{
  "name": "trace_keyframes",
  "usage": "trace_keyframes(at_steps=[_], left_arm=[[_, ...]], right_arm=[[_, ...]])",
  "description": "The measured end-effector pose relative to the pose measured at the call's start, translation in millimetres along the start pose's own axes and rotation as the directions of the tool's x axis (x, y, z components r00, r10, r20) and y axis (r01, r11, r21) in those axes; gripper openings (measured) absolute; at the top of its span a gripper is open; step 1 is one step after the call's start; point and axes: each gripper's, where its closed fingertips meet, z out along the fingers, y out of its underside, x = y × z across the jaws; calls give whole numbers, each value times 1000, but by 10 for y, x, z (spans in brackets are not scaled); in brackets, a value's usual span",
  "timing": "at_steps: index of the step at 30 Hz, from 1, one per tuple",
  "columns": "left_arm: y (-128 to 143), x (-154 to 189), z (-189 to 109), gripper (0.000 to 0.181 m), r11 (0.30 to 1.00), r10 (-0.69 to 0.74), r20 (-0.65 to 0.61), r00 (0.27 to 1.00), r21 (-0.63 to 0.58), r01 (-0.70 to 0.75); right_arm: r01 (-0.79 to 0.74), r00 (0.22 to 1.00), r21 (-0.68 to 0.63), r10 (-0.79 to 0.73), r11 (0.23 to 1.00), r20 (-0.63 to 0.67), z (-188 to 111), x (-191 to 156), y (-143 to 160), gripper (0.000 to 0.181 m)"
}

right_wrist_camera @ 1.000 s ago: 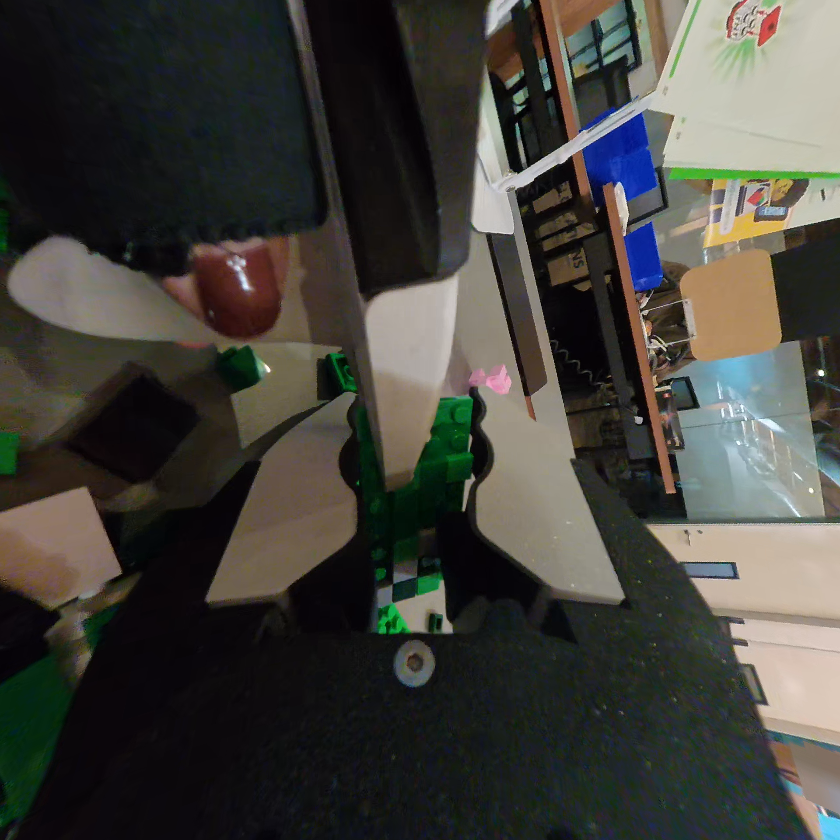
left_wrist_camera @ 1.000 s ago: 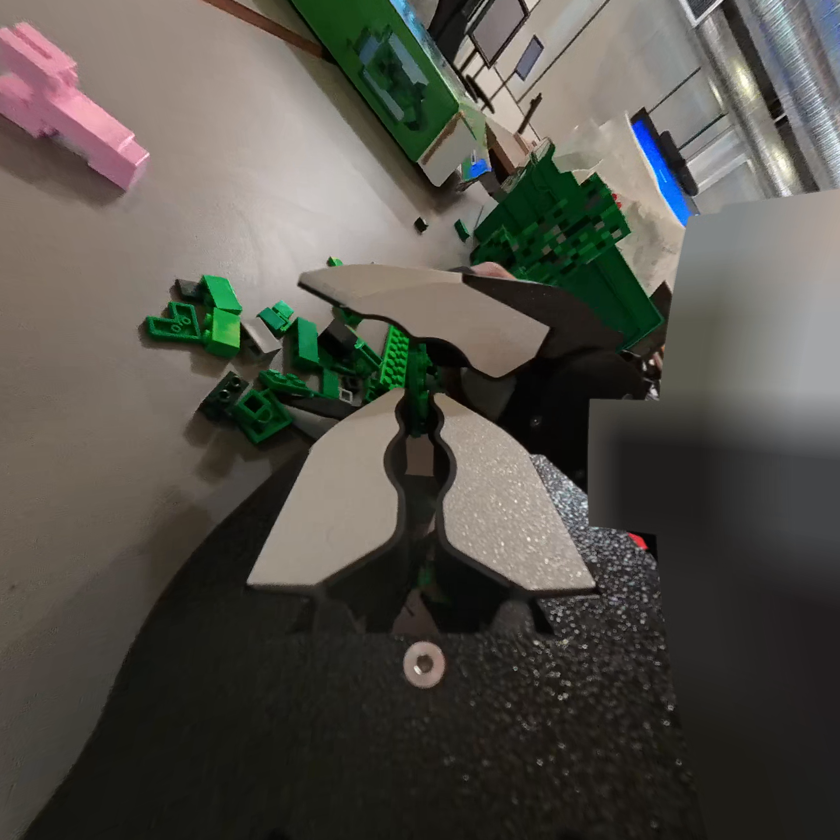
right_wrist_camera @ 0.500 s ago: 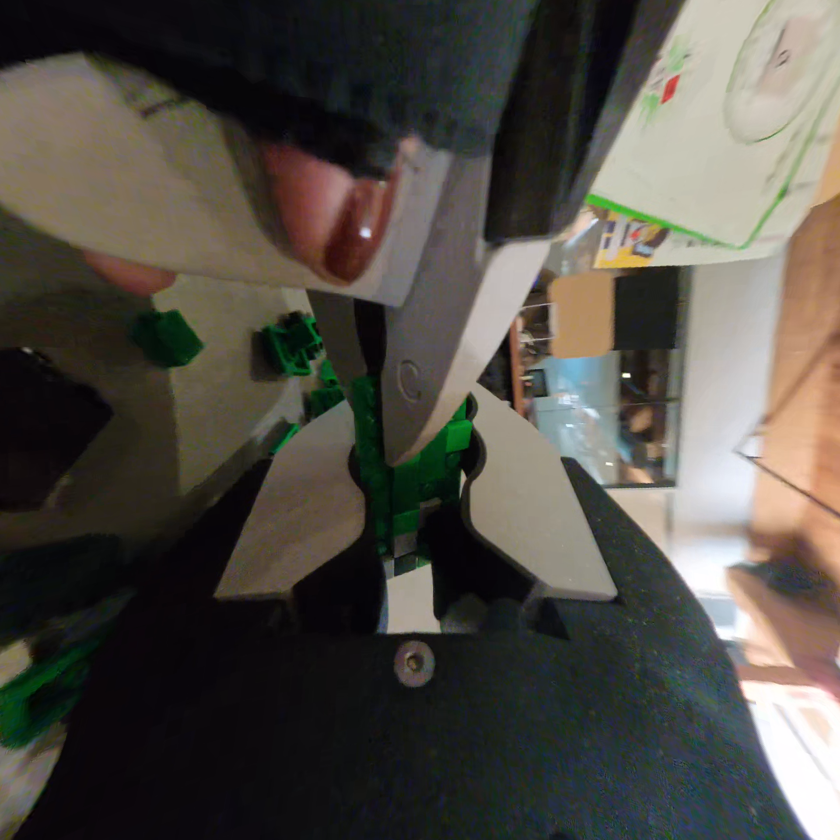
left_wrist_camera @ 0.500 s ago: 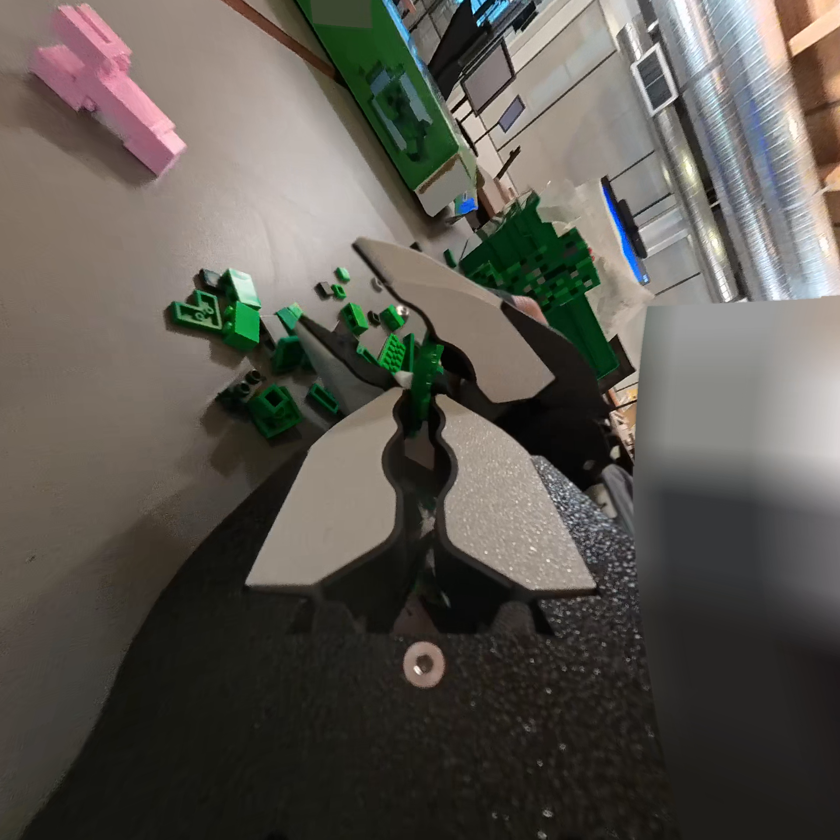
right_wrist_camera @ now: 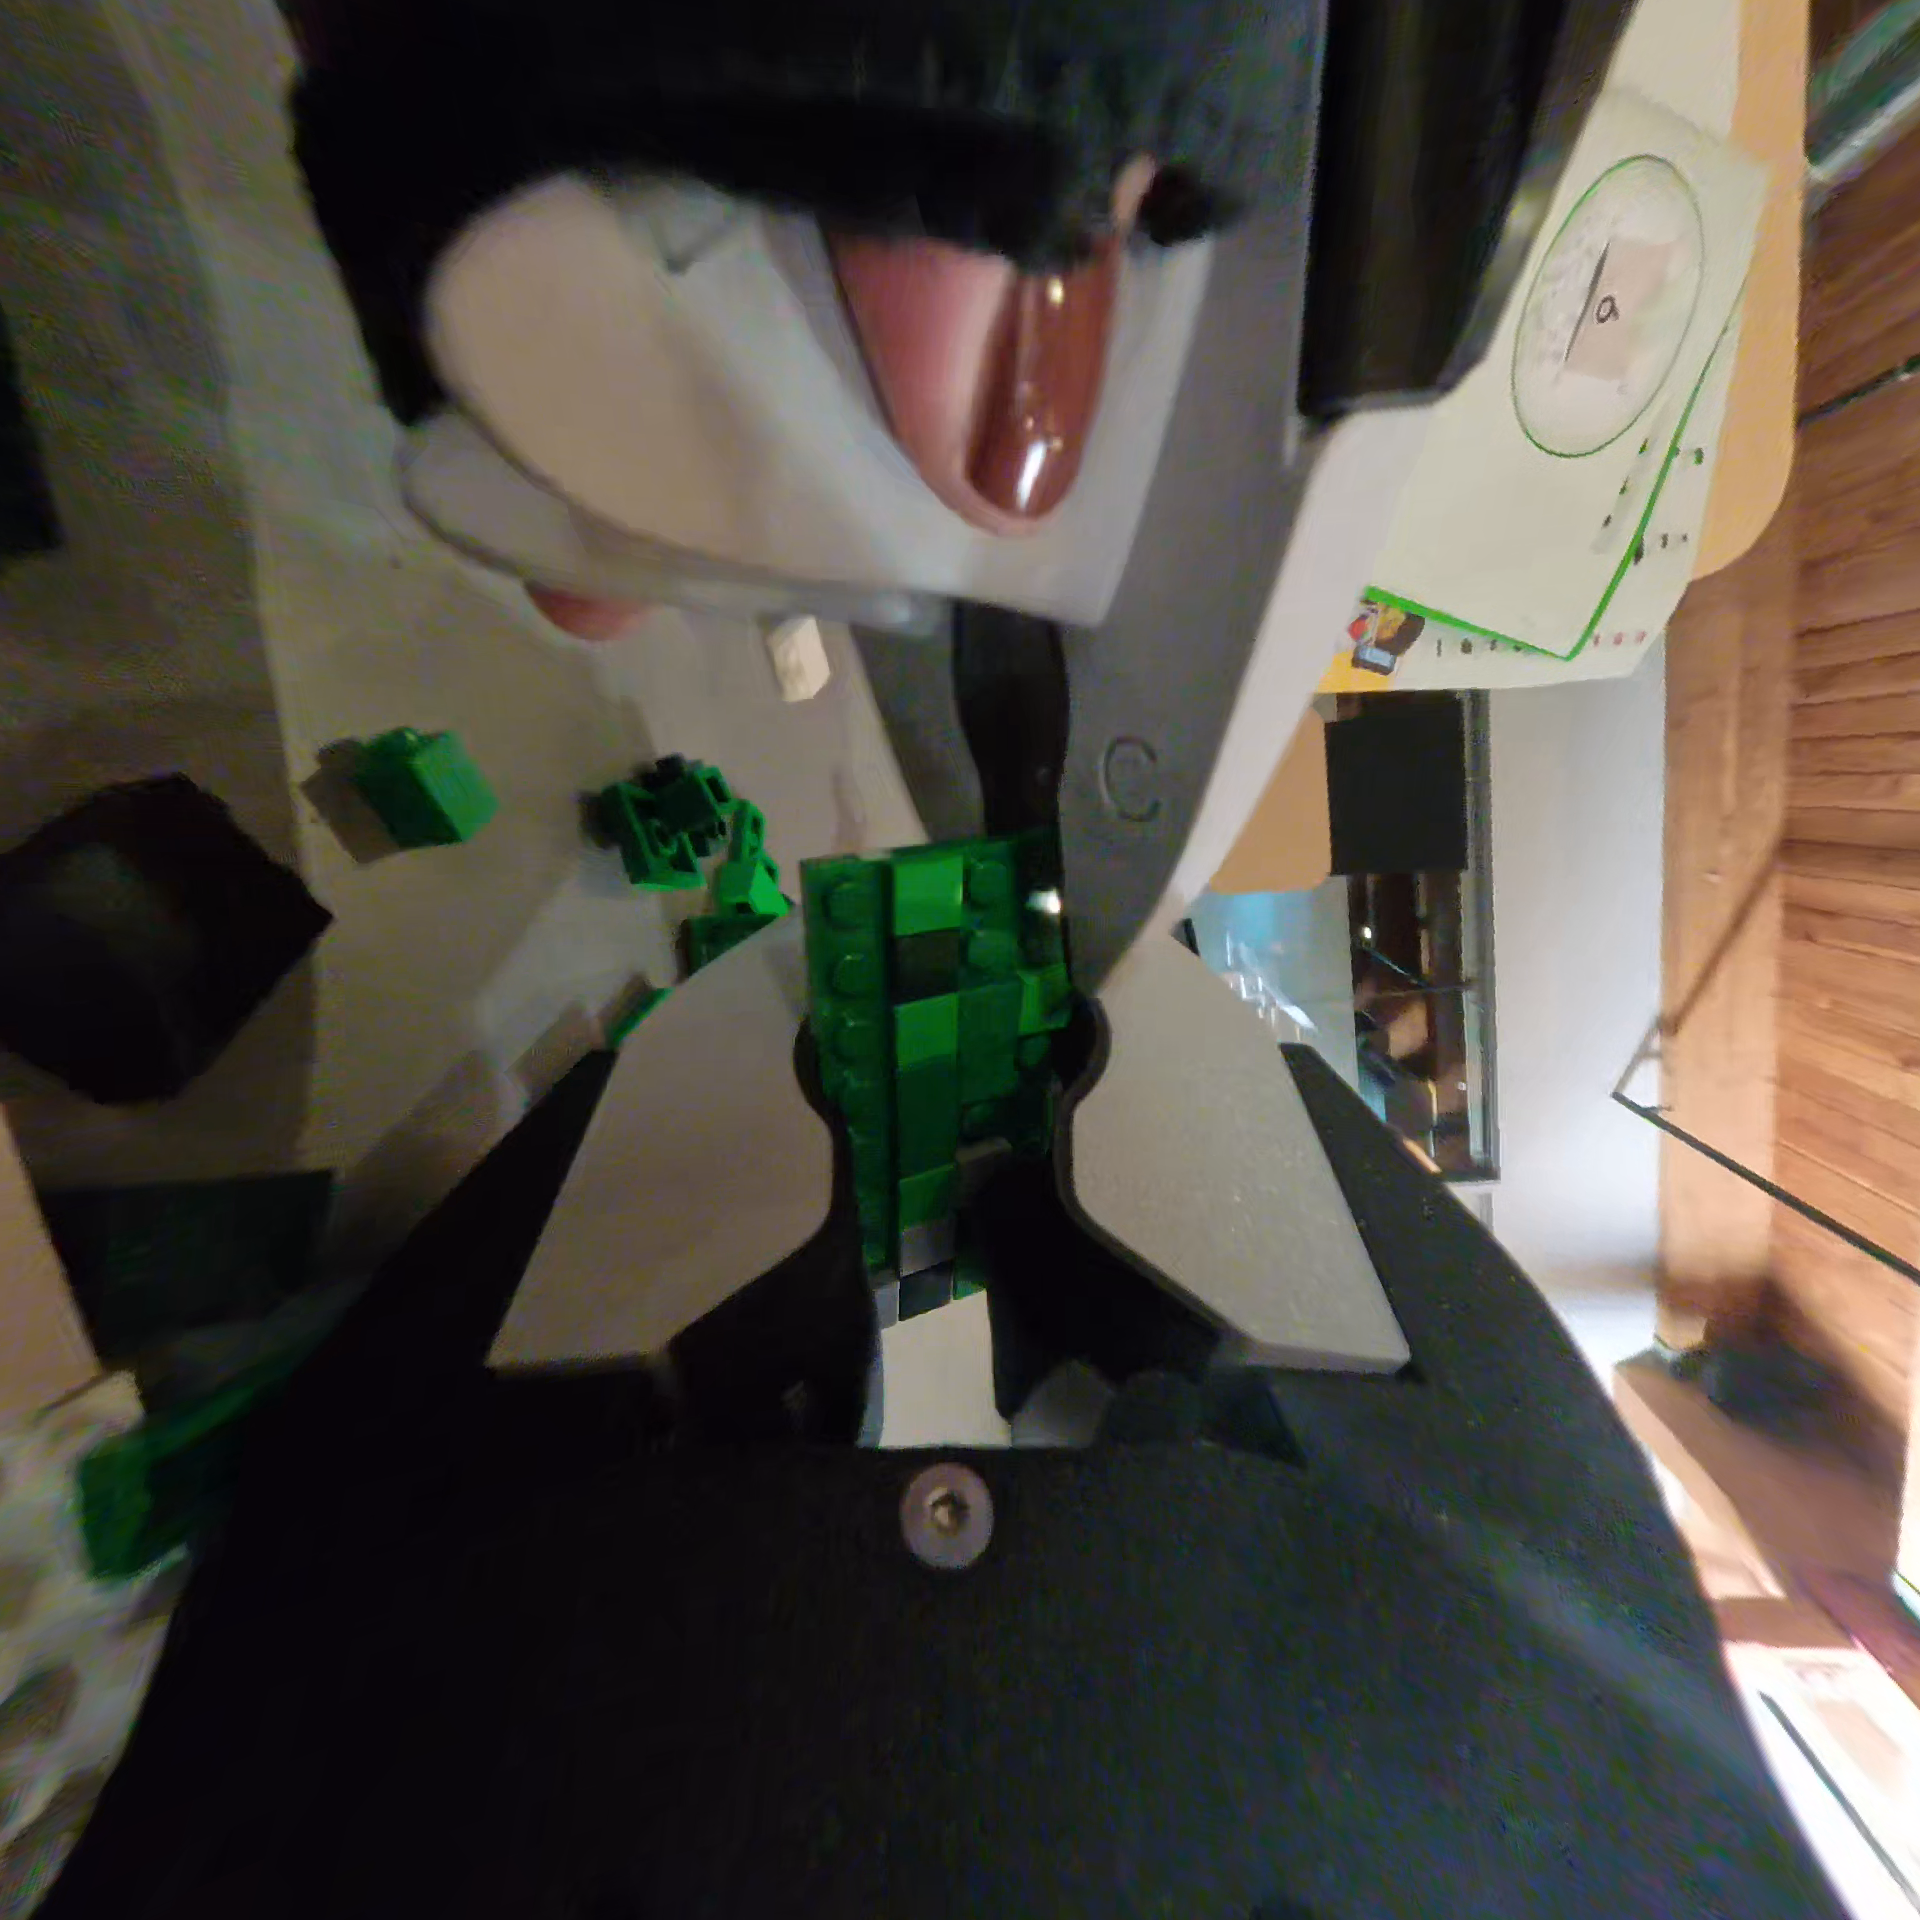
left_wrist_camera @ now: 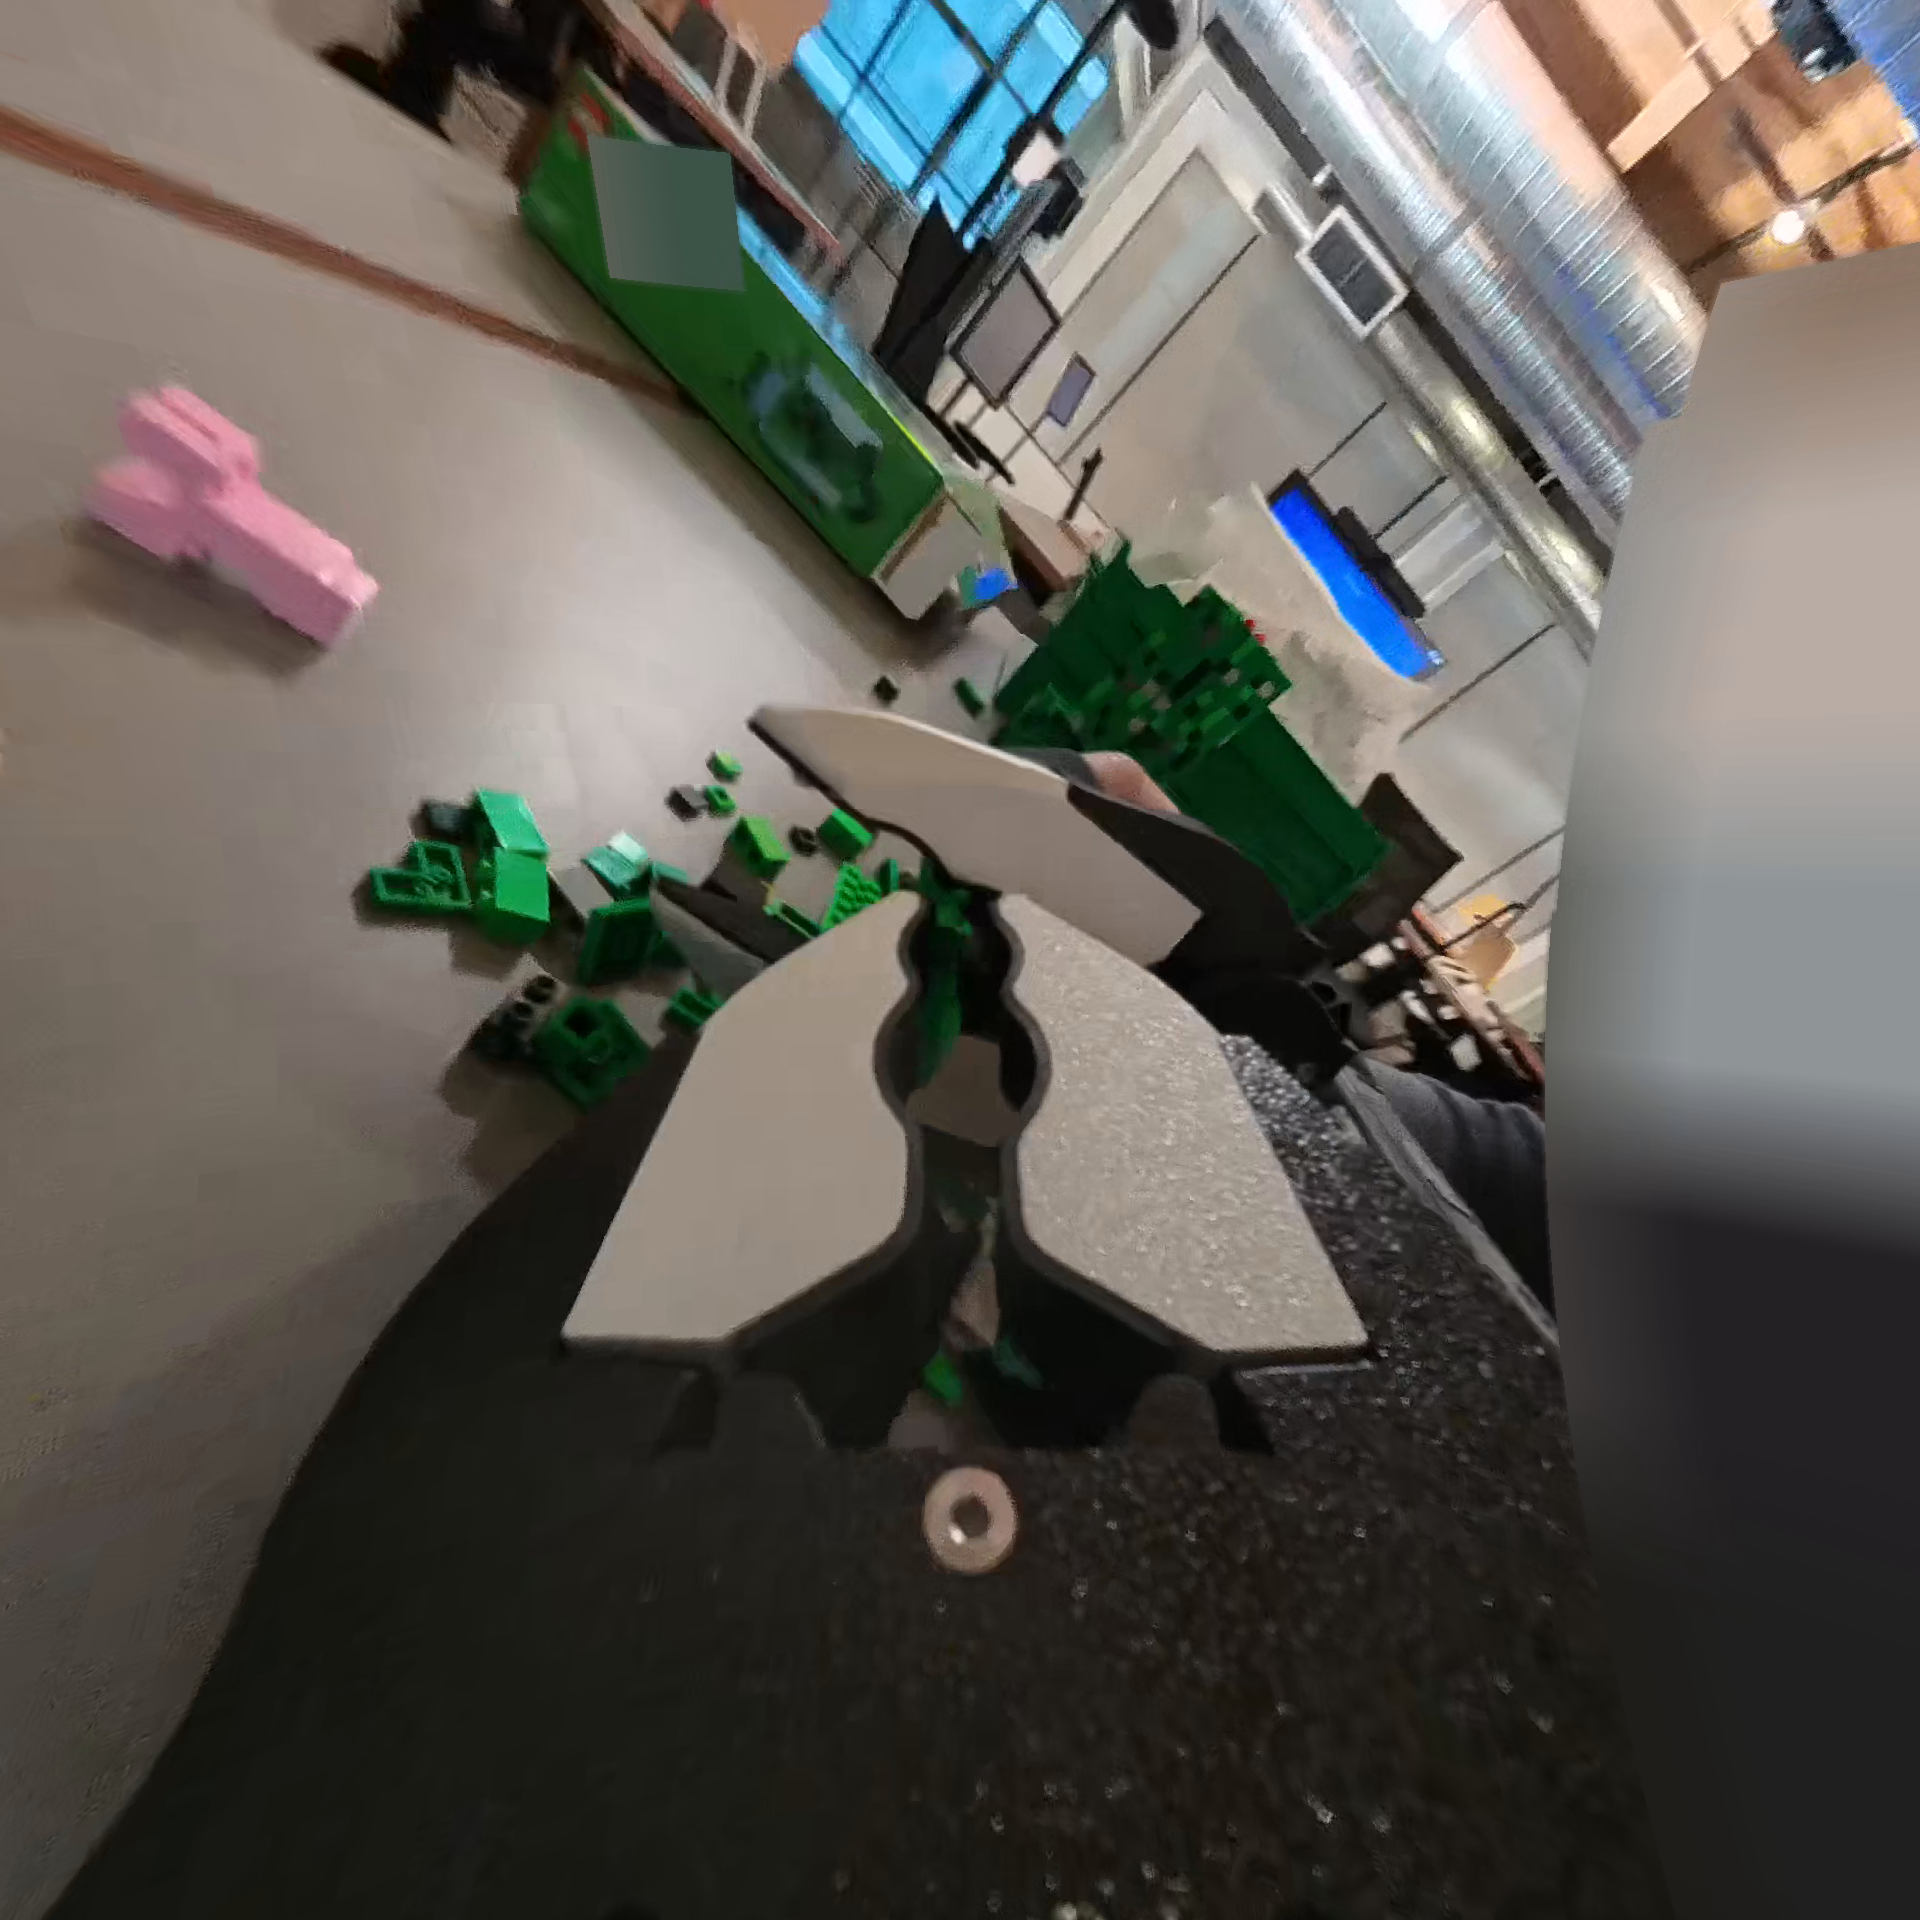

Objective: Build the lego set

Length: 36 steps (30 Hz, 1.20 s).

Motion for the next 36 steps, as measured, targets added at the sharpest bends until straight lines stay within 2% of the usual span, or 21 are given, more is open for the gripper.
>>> trace_keyframes(at_steps=[2, 6, 9, 13, 19, 30, 33, 34, 35, 36], left_arm=[[3, -5, -9, 4, 999, 52, 12, 999, -18, -52], [49, 19, -12, 6, 998, 26, -33, 999, -64, -28], [70, -58, -5, 4, 996, 26, 28, 999, -87, -24], [15, -87, -22, 4, 996, -88, 20, 996, -30, 88], [-28, -89, -32, 4, 984, -178, -9, 984, 19, 178], [-52, -115, -17, 4, 979, -199, 10, 980, 52, 198], [-64, -130, -9, 4, 985, -166, 59, 984, 66, 162], [-70, -237, -35, 4, 989, -138, 161, 977, 74, 127], [-61, -244, -42, 6, 994, -105, 174, 979, 55, 96], [-97, -207, -42, 5, 988, -142, 141, 980, 83, 131]], right_arm=[[-26, 1000, 13, 26, 1000, 15, -11, -11, -25, 37], [-131, 986, 57, 124, 990, 111, -49, -98, -67, 37], [-126, 983, 42, 119, 991, 141, -26, -148, -42, 37], [-23, 998, 1, 23, 1000, 51, 21, -68, -16, 36], [114, 991, -72, -118, 991, -56, 43, 44, 18, 36], [186, 976, -154, -201, 970, -86, 66, 93, 82, 35], [212, 966, -183, -235, 960, -111, 66, 133, 105, 35], [229, 957, -184, -255, 956, -137, 52, 159, 96, 27], [263, 943, -165, -289, 951, -164, 32, 171, 57, 16], [257, 940, -167, -286, 952, -186, 18, 202, 46, 17]])
